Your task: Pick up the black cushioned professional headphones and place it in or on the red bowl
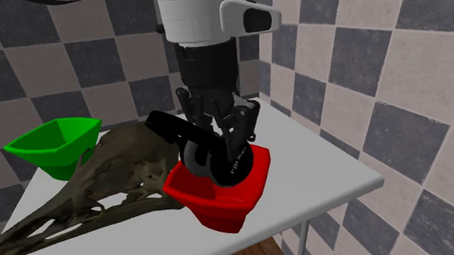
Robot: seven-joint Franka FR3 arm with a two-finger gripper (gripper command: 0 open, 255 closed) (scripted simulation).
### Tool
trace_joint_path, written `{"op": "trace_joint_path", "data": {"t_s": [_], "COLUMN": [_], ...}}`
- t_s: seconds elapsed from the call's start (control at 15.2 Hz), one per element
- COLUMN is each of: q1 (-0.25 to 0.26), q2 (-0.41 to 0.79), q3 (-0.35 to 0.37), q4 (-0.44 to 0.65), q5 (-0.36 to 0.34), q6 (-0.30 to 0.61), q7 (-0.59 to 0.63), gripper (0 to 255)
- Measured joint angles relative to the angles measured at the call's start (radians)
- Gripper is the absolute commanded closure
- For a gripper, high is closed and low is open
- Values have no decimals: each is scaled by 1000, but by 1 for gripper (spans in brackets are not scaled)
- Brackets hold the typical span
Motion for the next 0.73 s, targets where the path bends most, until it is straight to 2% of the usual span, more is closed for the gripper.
{"op": "trace_joint_path", "data": {"t_s": [0.2, 0.26, 0.73], "q1": [1, 1, 1], "q2": [-1, -1, 4], "q3": [-1, -1, -1], "q4": [-2, -2, 13], "q5": [0, -1, 0], "q6": [1, 1, -12], "q7": [0, 0, -1], "gripper": [255, 0, 0]}}
